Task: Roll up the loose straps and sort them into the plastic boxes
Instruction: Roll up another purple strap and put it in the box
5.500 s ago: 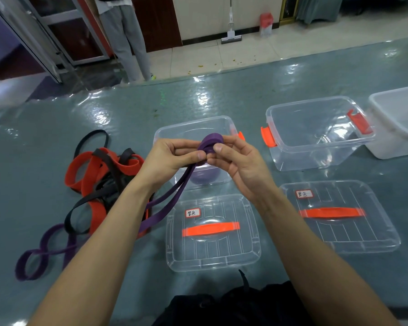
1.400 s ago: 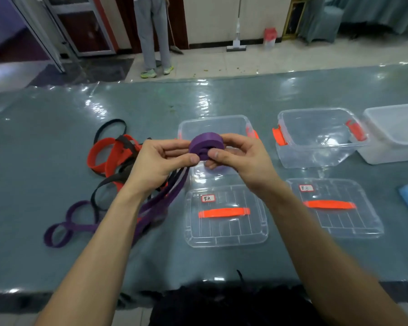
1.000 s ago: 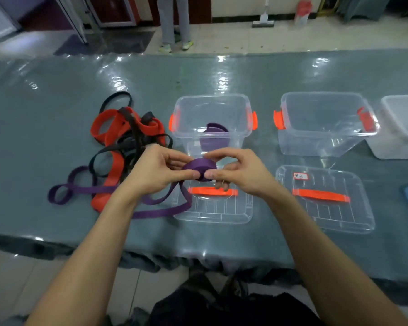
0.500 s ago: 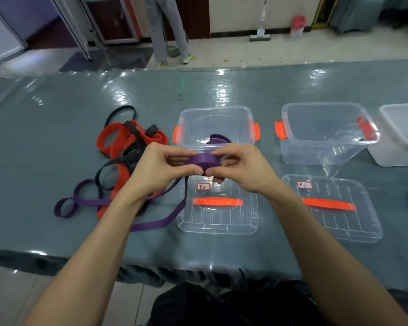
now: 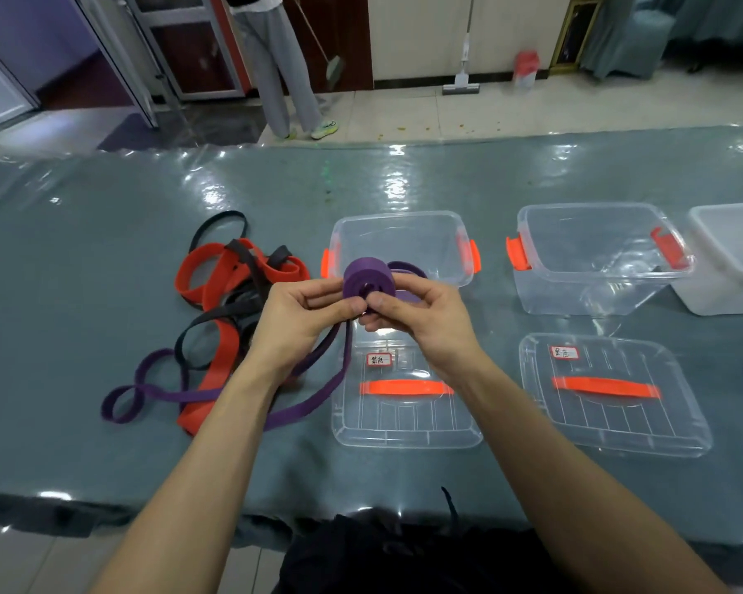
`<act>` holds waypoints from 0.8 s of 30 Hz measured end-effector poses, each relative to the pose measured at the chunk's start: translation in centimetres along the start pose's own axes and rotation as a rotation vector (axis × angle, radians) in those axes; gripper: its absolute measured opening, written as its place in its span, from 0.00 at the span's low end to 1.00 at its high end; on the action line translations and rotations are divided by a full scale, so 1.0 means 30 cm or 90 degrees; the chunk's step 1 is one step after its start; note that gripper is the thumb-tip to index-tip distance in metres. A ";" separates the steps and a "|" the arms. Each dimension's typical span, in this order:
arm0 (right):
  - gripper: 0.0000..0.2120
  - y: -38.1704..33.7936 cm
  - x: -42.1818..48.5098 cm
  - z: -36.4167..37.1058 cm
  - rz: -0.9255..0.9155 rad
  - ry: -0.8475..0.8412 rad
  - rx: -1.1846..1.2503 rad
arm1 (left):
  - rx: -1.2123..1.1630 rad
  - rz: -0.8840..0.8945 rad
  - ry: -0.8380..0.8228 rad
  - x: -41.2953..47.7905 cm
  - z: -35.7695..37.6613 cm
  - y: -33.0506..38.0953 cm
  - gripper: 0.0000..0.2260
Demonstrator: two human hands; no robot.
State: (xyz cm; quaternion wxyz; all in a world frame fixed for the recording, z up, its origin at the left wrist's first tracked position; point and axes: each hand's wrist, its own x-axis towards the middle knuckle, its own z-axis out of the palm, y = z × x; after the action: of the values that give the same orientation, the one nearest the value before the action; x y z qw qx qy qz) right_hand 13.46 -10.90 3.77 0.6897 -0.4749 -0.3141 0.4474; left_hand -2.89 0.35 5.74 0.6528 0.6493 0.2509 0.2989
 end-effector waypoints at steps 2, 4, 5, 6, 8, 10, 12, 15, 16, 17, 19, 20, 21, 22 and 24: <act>0.14 -0.005 0.003 -0.009 0.011 -0.007 -0.014 | 0.026 -0.006 -0.011 0.011 -0.009 0.010 0.14; 0.14 -0.025 0.007 -0.031 0.024 -0.030 -0.088 | 0.066 -0.012 -0.027 0.021 -0.023 0.025 0.14; 0.15 -0.039 0.009 -0.046 0.027 -0.040 -0.145 | 0.101 -0.013 -0.036 0.028 -0.034 0.033 0.14; 0.17 -0.056 0.011 -0.061 0.027 -0.045 -0.199 | 0.141 -0.016 -0.050 0.037 -0.046 0.042 0.14; 0.21 -0.090 0.019 -0.085 0.015 -0.052 -0.272 | 0.211 -0.027 -0.099 0.060 -0.065 0.064 0.13; 0.18 -0.118 0.030 -0.092 0.009 -0.071 -0.327 | 0.263 -0.040 -0.154 0.081 -0.070 0.085 0.14; 0.14 -0.131 0.044 -0.087 0.009 -0.093 -0.380 | 0.311 -0.041 -0.182 0.097 -0.065 0.100 0.14; 0.11 -0.135 0.051 -0.090 0.010 -0.097 -0.396 | 0.336 -0.029 -0.191 0.108 -0.057 0.113 0.12; 0.11 -0.134 0.050 -0.094 0.009 -0.096 -0.399 | 0.342 -0.029 -0.194 0.109 -0.054 0.116 0.12; 0.11 -0.132 0.048 -0.098 0.008 -0.095 -0.405 | 0.351 -0.031 -0.196 0.109 -0.050 0.118 0.12; 0.12 -0.131 0.042 -0.100 0.006 -0.094 -0.412 | 0.367 -0.044 -0.201 0.109 -0.044 0.120 0.12; 0.13 -0.132 0.038 -0.099 0.004 -0.097 -0.415 | 0.373 -0.048 -0.204 0.107 -0.042 0.122 0.12; 0.13 -0.134 0.036 -0.098 0.001 -0.100 -0.416 | 0.379 -0.050 -0.208 0.107 -0.040 0.124 0.12; 0.13 -0.135 0.033 -0.099 -0.001 -0.100 -0.415 | 0.384 -0.051 -0.210 0.105 -0.039 0.126 0.12; 0.13 -0.139 0.028 -0.102 -0.003 -0.095 -0.414 | 0.393 -0.053 -0.208 0.102 -0.036 0.132 0.12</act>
State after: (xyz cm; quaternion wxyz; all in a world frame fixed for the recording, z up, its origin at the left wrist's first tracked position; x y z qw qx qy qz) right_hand 17.76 -11.91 6.60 0.4782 -0.6352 -0.4910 0.3560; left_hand -1.78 3.20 9.83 0.4687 0.8446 0.2478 0.0743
